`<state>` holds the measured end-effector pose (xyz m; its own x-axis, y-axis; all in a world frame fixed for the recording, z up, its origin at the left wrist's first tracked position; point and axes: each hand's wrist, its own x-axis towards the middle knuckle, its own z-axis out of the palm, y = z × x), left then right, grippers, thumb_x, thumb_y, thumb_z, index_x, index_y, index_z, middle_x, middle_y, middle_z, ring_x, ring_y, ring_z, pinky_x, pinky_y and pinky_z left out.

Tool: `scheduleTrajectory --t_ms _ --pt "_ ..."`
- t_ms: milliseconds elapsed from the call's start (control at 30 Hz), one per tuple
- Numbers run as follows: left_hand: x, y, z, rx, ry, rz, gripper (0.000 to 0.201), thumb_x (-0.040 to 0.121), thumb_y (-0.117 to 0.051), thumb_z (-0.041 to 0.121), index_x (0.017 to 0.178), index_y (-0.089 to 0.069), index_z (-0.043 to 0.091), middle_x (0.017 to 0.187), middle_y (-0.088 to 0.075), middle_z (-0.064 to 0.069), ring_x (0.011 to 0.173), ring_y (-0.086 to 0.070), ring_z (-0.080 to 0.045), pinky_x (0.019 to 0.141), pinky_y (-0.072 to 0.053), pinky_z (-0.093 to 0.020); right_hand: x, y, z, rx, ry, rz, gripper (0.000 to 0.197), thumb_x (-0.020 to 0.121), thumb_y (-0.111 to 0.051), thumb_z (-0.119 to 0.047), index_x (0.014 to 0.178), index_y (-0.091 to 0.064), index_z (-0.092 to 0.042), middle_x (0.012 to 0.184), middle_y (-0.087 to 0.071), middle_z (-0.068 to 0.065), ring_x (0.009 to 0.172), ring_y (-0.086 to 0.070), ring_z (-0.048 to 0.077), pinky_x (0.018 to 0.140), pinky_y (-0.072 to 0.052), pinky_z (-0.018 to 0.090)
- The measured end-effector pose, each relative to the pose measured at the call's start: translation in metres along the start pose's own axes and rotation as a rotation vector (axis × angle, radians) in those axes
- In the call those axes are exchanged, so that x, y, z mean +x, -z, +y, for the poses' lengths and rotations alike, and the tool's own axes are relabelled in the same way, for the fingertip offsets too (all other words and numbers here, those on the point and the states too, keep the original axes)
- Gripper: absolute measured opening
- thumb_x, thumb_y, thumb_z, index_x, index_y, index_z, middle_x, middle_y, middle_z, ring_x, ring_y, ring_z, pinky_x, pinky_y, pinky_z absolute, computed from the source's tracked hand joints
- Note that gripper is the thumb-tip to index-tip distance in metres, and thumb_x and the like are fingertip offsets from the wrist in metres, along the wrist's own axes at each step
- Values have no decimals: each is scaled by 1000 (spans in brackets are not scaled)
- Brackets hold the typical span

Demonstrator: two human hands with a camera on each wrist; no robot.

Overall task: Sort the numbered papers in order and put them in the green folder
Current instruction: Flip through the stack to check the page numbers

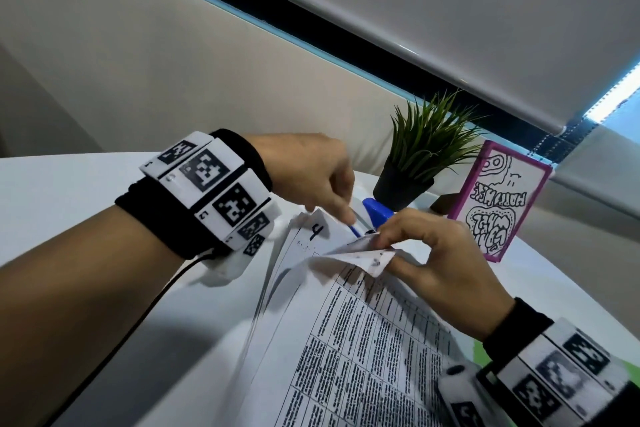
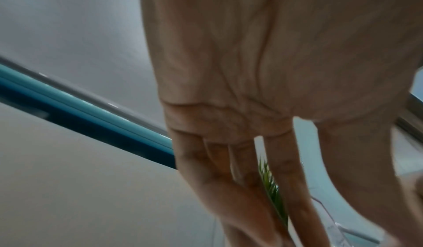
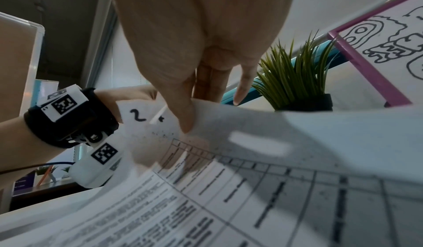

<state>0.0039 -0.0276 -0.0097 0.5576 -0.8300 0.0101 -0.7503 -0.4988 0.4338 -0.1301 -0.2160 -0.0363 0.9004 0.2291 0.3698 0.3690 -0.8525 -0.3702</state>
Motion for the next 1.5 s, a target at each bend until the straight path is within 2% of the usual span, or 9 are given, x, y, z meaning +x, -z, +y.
scheduleTrajectory --t_ms 167,333,533,633,900,1100,1267,1400,1500 --pt "1 -5 -1 73 51 -38 13 73 -81 26 79 -71 20 78 -72 3 57 -58 -7 50 -39 -18 -7 -3 4 132 -52 -64 45 83 -68 6 117 -50 -17 91 -68 -7 89 -66 16 82 -51 23" --pt "0 1 4 155 -16 111 19 74 -79 38 67 -69 23 70 -67 9 56 -53 1 53 -36 -23 -5 -5 9 87 -20 -60 55 84 -69 5 131 -55 -19 105 -63 -9 93 -65 12 85 -52 21" --pt "-4 3 10 -25 -126 66 32 72 -77 51 62 -65 22 75 -64 2 74 -59 -18 65 -49 -37 -1 -4 8 -90 11 -50 29 79 -77 -12 103 -69 -26 94 -56 -9 87 -58 9 72 -43 11" --pt "-5 4 11 -46 -61 53 42 81 -64 59 65 -68 20 70 -67 4 64 -62 -8 57 -48 -22 -1 -1 5 -80 35 -40 10 81 -69 -35 83 -63 -27 100 -58 -10 97 -57 10 77 -44 20" --pt "-8 0 6 48 145 -115 18 73 -80 19 65 -64 16 62 -71 3 56 -65 -7 49 -40 -18 -8 -1 7 166 -60 -170 33 84 -71 3 108 -64 -18 100 -69 -14 99 -66 7 83 -47 12" --pt "-14 7 13 188 263 -53 27 71 -83 37 74 -70 14 55 -63 7 47 -57 -6 44 -38 -18 -7 -1 10 79 -63 -171 43 79 -71 8 109 -67 -23 102 -70 -15 100 -66 8 82 -47 13" --pt "-14 6 10 111 225 -126 20 84 -71 24 66 -68 16 64 -70 6 49 -59 -2 47 -38 -16 -6 1 9 104 -30 -162 22 79 -76 1 88 -69 -18 92 -68 -9 89 -66 13 75 -50 20" --pt "-18 13 19 17 143 -108 20 85 -67 24 66 -67 18 67 -71 6 55 -65 -6 48 -40 -16 -8 0 6 65 -2 -142 22 75 -80 -1 79 -69 -19 118 -62 -14 115 -59 9 92 -45 18" --pt "-23 21 25 -8 83 -91 20 89 -63 28 71 -69 22 67 -71 12 57 -65 -3 50 -41 -16 -9 3 7 72 6 -131 22 73 -79 3 77 -70 -17 121 -64 -15 118 -59 6 95 -44 16"
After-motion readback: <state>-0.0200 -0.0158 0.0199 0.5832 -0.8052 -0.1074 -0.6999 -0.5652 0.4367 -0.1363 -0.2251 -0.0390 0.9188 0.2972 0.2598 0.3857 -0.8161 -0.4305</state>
